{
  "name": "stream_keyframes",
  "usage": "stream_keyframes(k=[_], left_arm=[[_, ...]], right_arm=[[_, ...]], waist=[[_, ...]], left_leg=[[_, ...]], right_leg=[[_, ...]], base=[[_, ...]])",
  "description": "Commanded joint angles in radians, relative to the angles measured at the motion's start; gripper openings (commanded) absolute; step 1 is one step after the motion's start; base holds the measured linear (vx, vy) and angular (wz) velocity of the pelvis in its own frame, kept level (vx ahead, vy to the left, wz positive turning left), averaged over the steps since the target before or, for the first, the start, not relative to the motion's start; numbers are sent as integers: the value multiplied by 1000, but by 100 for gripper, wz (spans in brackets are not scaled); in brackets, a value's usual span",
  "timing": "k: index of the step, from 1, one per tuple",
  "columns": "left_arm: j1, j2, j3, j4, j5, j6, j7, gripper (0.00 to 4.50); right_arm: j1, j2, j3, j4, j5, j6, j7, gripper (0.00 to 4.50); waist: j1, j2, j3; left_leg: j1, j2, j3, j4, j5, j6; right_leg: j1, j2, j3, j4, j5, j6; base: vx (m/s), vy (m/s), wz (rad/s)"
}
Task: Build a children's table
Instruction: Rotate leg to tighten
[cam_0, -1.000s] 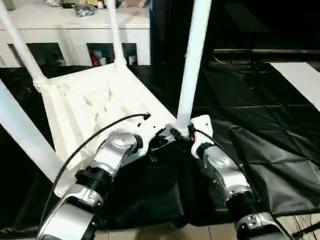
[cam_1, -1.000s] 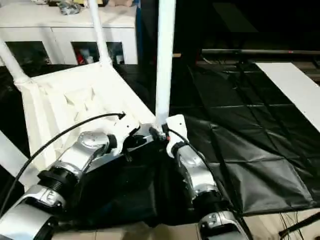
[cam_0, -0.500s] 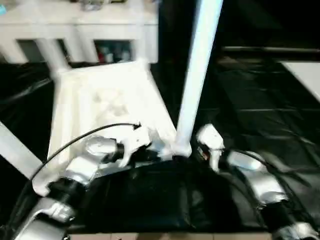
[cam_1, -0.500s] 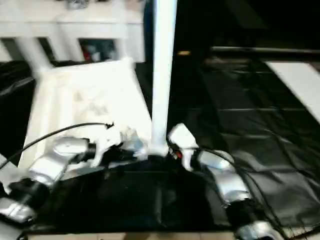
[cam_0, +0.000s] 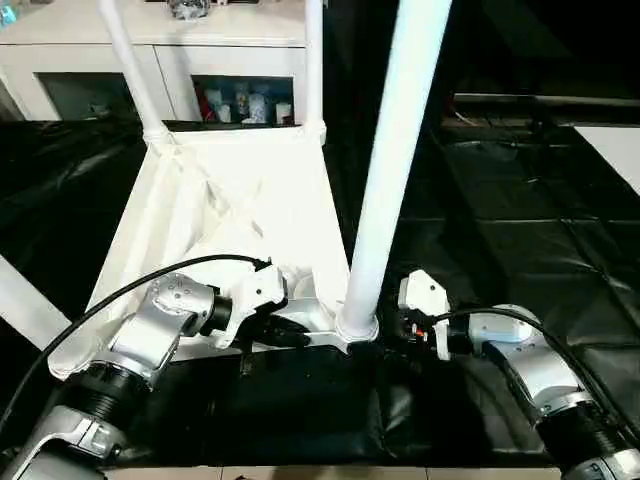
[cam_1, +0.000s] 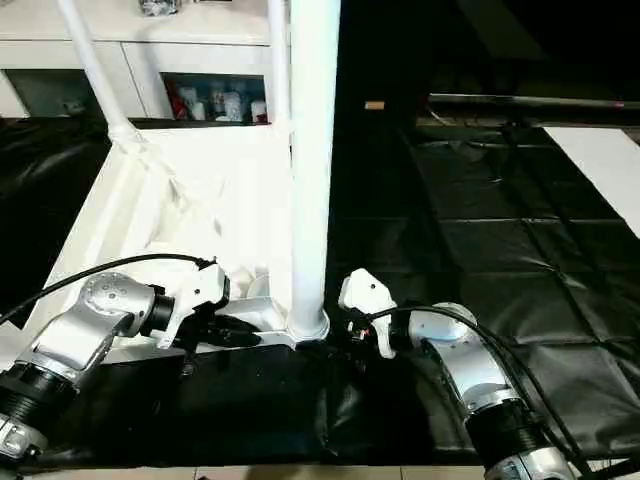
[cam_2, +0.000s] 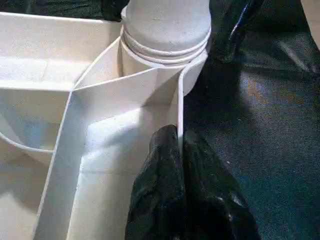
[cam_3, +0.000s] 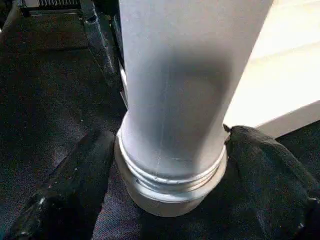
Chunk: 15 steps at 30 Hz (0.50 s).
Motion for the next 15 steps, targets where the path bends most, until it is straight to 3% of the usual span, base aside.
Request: stream_keyframes(k=[1,5,15], left_arm=[[14,-2,-34,-20,-11,14,-37,0],[14,-2,-34,-18,-9,15,-37,0],[12,-1,-37,-13,-2,20,-33,0]], right_arm=[[-16,5,-10,-8,22,9,8,385],[-13,12,-15,-9,36,19,19,348],[-2,17,-8,-18,52,34,38,274]], waist=[[-2,-7,-56],[-1,-2,-57],[0,-6,-58]], left_leg=[[8,33,-3,-69,-164,60],[8,34,-3,-67,-153,72],[8,33,-2,-65,-143,73]], right_leg=[[52,-44,41,-57,-112,-245],[52,-44,40,-54,-88,-257],[54,-44,39,-52,-82,-261]], base=[[0,0,0],[0,0,0],[0,0,0]])
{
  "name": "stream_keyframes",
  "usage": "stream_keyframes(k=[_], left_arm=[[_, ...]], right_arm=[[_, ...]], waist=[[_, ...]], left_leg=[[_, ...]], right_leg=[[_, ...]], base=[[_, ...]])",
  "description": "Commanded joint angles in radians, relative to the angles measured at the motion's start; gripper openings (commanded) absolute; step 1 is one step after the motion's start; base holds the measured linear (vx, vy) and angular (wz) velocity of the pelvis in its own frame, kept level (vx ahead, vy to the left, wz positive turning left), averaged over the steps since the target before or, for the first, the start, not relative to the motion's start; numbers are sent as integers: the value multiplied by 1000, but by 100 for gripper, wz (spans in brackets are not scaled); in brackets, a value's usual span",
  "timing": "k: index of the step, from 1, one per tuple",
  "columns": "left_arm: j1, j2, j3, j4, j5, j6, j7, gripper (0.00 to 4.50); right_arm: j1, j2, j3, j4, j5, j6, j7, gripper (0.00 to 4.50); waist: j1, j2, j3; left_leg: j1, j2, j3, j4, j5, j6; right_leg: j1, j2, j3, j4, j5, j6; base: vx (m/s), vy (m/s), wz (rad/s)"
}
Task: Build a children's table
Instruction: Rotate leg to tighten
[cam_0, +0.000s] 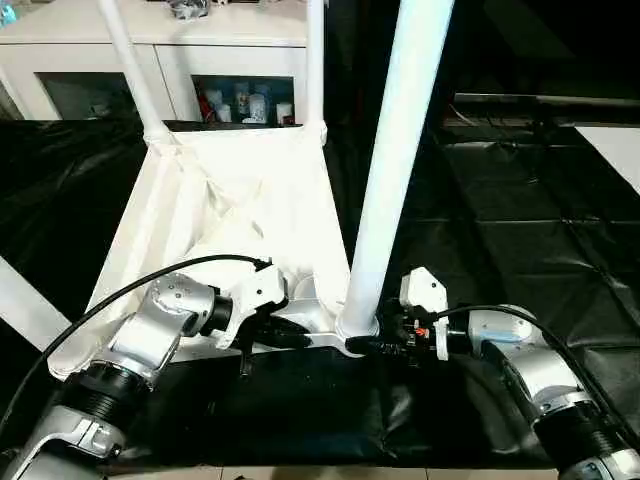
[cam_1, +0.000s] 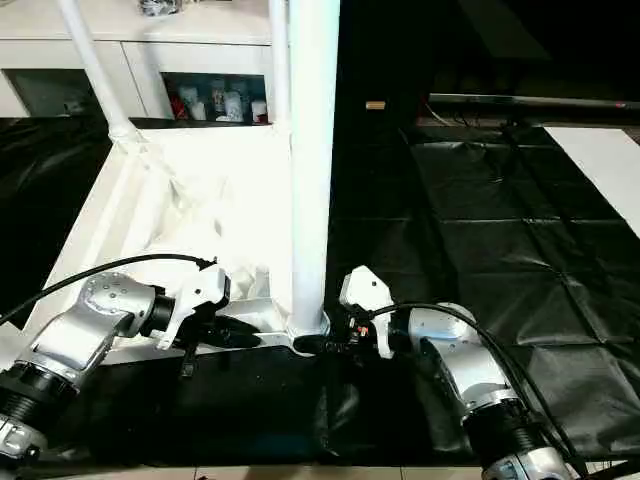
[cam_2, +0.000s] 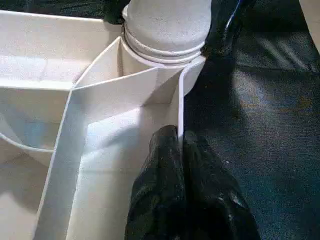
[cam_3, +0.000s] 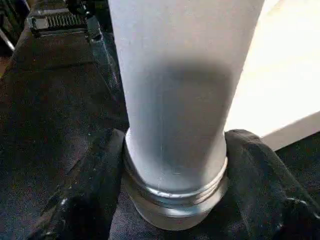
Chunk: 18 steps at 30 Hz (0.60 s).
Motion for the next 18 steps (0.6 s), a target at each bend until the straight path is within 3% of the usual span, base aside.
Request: stream_keyframes(k=[1,12,14,17,18], left_arm=[[12,-1,-36,-10,-2,10,-29,0],[13,-10,-33,4,10,6,-2,0],[-7,-50,-26,56,45,-19,91,0],[-21,-71,-25,86,66,-34,143,0],[-33,-90,-23,109,80,-32,186,0]], right_arm=[[-3,3,4,-18,13,8,15,274],[-15,40,-18,32,-13,6,-78,263],[-31,91,-41,95,-60,-3,-232,263],[-36,118,-52,122,-79,-1,-311,262],[-36,139,-58,130,-86,3,-353,262]], waist=[[-1,-6,-58],[-2,-6,-58],[-6,-7,-52],[-19,-10,-44],[-22,-11,-44]], left_leg=[[8,33,-2,-65,-143,73],[8,32,-2,-64,-143,69],[6,31,-3,-68,-179,51],[10,26,-8,-76,-290,-3],[12,28,-10,-77,-306,-8]], right_leg=[[54,-44,39,-53,-85,-260],[52,-45,39,-54,-100,-257],[49,-45,40,-60,-159,-245],[45,-47,38,-81,-386,-177],[42,-49,40,-87,-426,-157]], base=[[0,0,0],[0,0,0],[0,0,0],[-20,-3,-1],[0,0,0]])
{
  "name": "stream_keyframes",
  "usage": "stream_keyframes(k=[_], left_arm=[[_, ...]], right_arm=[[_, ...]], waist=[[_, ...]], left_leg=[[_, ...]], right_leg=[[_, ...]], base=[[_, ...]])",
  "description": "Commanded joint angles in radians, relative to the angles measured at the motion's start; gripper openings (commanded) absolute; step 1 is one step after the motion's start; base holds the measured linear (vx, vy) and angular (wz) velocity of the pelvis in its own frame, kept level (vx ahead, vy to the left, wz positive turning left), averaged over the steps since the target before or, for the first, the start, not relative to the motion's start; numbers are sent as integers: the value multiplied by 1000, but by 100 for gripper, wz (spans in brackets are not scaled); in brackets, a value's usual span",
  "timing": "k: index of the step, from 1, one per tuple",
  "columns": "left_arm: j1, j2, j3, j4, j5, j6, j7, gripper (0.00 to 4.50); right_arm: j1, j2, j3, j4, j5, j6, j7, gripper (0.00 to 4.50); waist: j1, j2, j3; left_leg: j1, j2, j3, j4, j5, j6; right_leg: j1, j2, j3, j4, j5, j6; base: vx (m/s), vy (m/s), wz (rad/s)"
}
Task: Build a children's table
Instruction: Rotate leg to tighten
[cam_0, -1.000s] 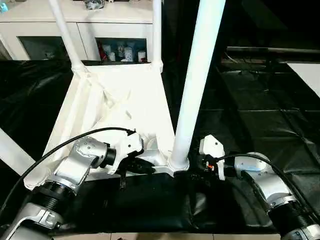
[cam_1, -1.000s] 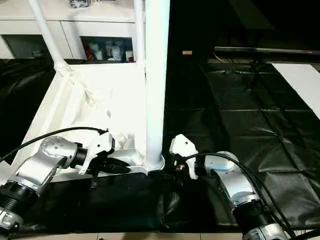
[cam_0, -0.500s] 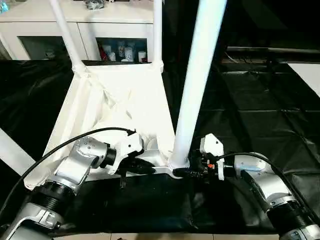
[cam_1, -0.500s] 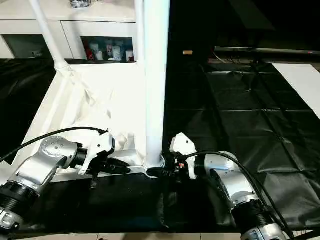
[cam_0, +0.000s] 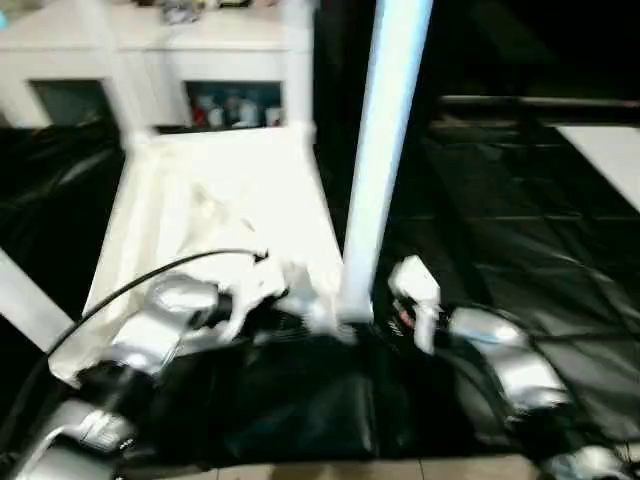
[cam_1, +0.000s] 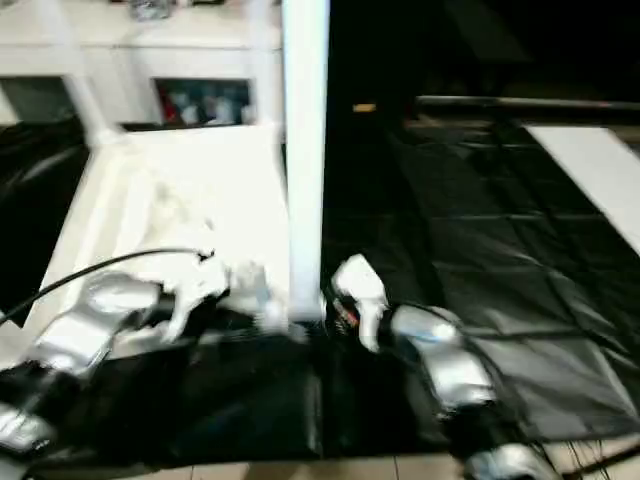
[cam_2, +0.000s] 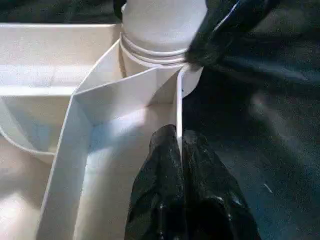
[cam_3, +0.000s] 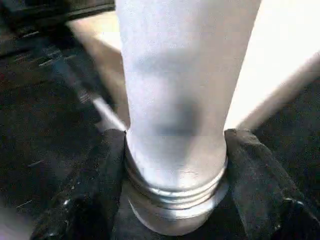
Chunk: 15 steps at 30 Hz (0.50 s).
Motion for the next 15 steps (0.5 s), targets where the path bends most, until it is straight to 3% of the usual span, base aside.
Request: stream_keyframes(k=[1,3,5,6,8,10,15], left_arm=[[-26,-72,-33,78,48,14,123,0],[-57,-122,-22,126,63,30,217,0],[-93,-181,-8,184,77,43,331,0],[-95,-184,-7,188,78,43,337,0],[-118,-219,-1,225,87,49,397,0],[-135,-244,2,257,100,42,438,0],[-156,-268,-10,317,122,-10,446,0]], right_arm=[[-8,74,-19,30,-39,41,-169,262],[-15,133,-38,48,-50,60,-289,262],[-37,196,-59,94,-73,67,-441,262],[-38,199,-60,97,-75,67,-449,262],[-54,226,-53,122,-100,55,-510,262],[-69,237,-39,142,-124,32,-534,261],[-86,256,-30,149,-162,-30,-559,261]], waist=[[0,-4,-41],[-1,-8,-38],[-3,-6,-39],[-7,-3,-38],[-7,-4,-38],[-7,-2,-39],[-6,2,-45]], left_leg=[[8,27,-10,-82,-323,-8],[16,23,-11,-81,-355,-19],[13,22,-17,-83,-364,-26],[19,19,-18,-82,-382,-33],[17,18,-20,-83,-392,-28],[18,20,-23,-86,-406,-22],[14,25,-22,-96,-395,-13]], right_leg=[[34,-47,39,-100,-448,-149],[27,-47,37,-109,-508,-130],[29,-50,33,-113,-555,-103],[22,-48,30,-119,-584,-90],[23,-49,28,-124,-599,-77],[24,-48,24,-126,-588,-73],[31,-48,27,-119,-444,-115]], base=[[0,0,0],[0,0,0],[0,0,0],[0,0,0],[0,0,0],[0,0,0],[0,0,0]])
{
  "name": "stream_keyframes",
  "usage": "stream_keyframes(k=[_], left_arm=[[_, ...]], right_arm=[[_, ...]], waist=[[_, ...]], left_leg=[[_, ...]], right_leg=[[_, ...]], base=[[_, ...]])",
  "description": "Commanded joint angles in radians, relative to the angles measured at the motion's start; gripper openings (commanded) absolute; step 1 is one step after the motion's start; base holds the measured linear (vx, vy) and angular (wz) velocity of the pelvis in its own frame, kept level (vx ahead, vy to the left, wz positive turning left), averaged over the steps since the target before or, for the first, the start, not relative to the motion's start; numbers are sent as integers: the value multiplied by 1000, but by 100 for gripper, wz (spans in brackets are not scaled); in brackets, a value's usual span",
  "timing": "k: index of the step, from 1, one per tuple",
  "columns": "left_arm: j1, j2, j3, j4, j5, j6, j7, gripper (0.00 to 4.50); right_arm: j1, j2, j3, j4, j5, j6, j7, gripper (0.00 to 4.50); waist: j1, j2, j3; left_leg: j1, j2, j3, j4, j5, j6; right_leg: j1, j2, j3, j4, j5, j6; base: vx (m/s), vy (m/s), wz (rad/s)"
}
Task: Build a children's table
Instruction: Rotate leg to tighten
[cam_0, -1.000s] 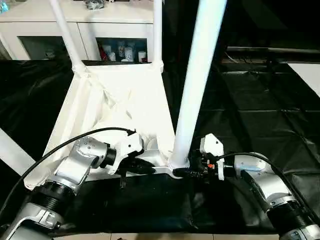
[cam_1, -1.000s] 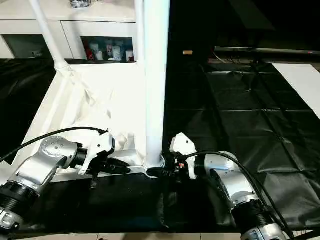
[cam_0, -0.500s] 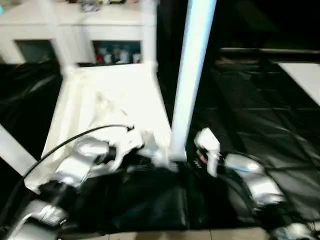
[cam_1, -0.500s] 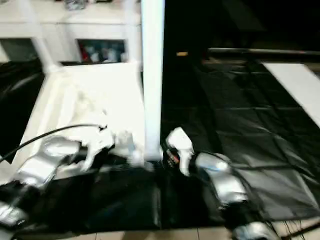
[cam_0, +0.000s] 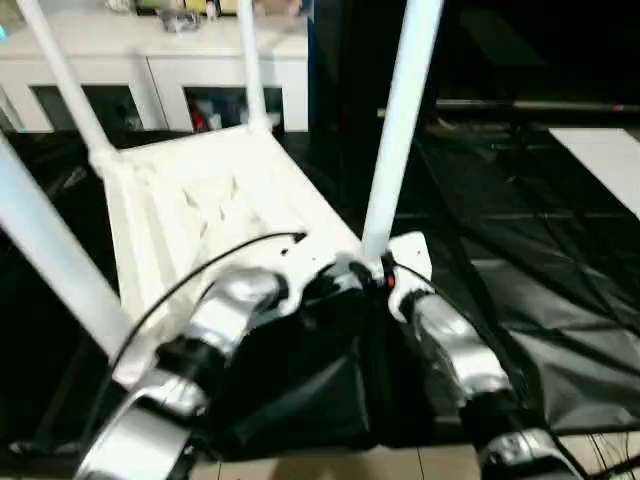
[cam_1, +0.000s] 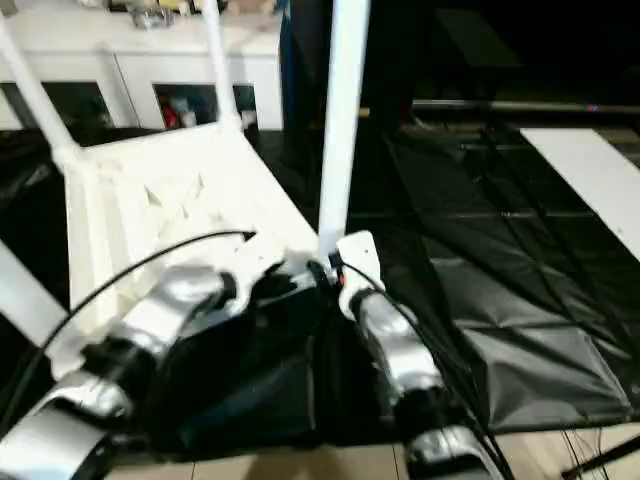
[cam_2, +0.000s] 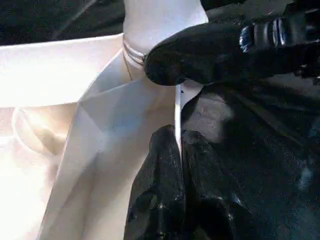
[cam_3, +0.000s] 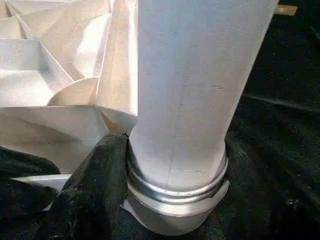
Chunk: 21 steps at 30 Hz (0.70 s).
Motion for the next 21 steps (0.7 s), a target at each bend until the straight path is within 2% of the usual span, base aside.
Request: stream_keyframes(k=[1,2,3,4,5,7,9,13,15,16,17,18,19,20,21], left_arm=[[2,-22,-20,49,21,-2,43,0],[4,-16,-26,52,25,-17,32,0],[8,-12,-27,49,24,-21,23,0],[12,-7,-27,47,22,-23,12,0],[16,-2,-30,43,21,-30,1,0],[19,5,-32,49,25,-45,-15,0],[24,14,-36,48,27,-61,-38,0],[35,34,-47,36,22,-83,-87,0],[48,58,-58,22,20,-105,-127,0],[52,67,-60,18,21,-113,-142,0],[53,69,-61,17,21,-116,-145,0],[57,77,-63,14,20,-131,-159,0],[68,94,-69,2,12,-156,-204,0],[75,101,-72,-6,5,-163,-229,0],[97,128,-82,-40,-13,-194,-305,0]], right_arm=[[2,40,71,-6,-36,-35,40,261],[13,44,69,-17,-23,-42,57,261],[19,46,64,-26,-6,-43,72,295],[28,45,57,-39,20,-48,99,295],[33,42,51,-48,35,-50,114,329],[35,34,39,-58,57,-52,131,329],[39,20,28,-74,68,-60,149,350],[66,-39,28,-134,98,-76,260,350],[120,-151,55,-213,113,-115,410,350],[142,-196,62,-234,109,-132,454,350],[146,-204,62,-239,111,-133,465,350],[167,-240,62,-260,124,-138,514,350],[210,-309,55,-306,161,-127,615,350],[228,-339,52,-326,179,-117,657,350],[268,-417,41,-368,213,-89,754,350]], waist=[[-4,-1,-44],[-4,-1,-44],[-2,-5,-43],[-1,-6,-41],[0,-5,-43],[2,-7,-43],[2,-9,-43],[7,-12,-43],[14,-8,-44],[19,-11,-44],[20,-12,-43],[21,-12,-44],[21,-12,-46],[26,-10,-47],[31,-6,-49]], left_leg=[[10,29,-18,-91,-396,-12],[10,30,-17,-92,-392,-9],[10,30,-15,-92,-389,-3],[14,29,-13,-91,-400,1],[15,29,-13,-90,-398,5],[11,30,-12,-90,-377,11],[10,30,-11,-91,-357,20],[8,30,-9,-92,-334,31],[9,33,-8,-91,-309,44],[12,35,-4,-88,-297,51],[11,34,-3,-88,-299,56],[8,32,-3,-87,-291,60],[4,33,-4,-87,-277,61],[3,35,-5,-87,-270,73],[5,38,-5,-85,-249,82]], right_leg=[[23,-47,30,-89,-429,-123],[24,-47,32,-86,-398,-136],[25,-48,33,-85,-389,-143],[22,-50,35,-89,-408,-143],[23,-51,36,-89,-411,-144],[26,-53,37,-88,-407,-144],[28,-53,37,-88,-405,-144],[32,-53,37,-90,-421,-132],[35,-54,38,-90,-407,-130],[32,-51,39,-89,-377,-138],[30,-51,40,-90,-375,-142],[36,-51,39,-88,-372,-148],[39,-52,39,-85,-364,-150],[43,-51,38,-86,-347,-149],[43,-52,39,-80,-307,-165]], base=[[0,0,0],[0,0,0],[0,0,0],[0,0,0],[0,0,0],[0,0,0],[0,0,0],[0,0,0],[0,0,0],[0,0,0],[0,0,0],[0,0,0],[0,0,0],[0,0,0],[0,0,0]])
